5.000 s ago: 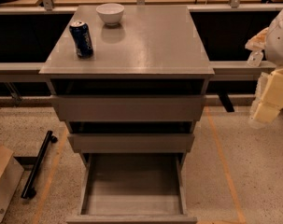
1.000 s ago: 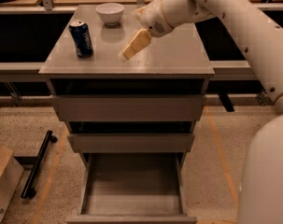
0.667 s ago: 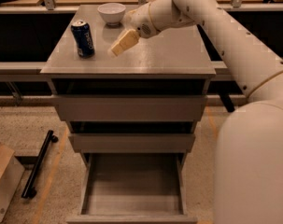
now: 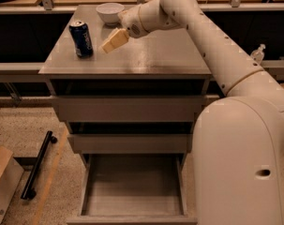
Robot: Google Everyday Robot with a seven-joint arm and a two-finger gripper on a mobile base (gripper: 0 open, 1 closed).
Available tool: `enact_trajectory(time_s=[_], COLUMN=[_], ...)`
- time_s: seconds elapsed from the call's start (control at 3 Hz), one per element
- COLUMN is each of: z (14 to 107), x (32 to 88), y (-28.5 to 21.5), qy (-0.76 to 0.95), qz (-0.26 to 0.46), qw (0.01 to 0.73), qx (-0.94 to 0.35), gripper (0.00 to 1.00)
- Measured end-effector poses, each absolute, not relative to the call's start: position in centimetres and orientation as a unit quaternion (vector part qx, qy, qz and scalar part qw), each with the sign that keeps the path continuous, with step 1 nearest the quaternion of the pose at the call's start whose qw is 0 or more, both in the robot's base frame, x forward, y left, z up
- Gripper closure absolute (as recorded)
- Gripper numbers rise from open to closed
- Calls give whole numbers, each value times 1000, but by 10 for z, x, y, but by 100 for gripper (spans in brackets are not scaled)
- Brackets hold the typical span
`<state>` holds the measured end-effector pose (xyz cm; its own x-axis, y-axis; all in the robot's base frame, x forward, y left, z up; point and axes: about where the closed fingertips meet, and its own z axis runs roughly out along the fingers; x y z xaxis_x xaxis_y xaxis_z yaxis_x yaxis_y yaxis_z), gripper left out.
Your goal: Place pepsi can into bottom drawer
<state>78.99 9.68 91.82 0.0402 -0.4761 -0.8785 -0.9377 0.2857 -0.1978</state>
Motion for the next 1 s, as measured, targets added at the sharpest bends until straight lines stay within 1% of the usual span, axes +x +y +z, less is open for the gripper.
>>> enact_trajectory(time_s=[0.33,1.0], z=[911,896], x=[791,805], y=[113,180], qy=[648,634], qz=[268,313], qw=[473,470], qx=[-533,-529], gripper=[0,0])
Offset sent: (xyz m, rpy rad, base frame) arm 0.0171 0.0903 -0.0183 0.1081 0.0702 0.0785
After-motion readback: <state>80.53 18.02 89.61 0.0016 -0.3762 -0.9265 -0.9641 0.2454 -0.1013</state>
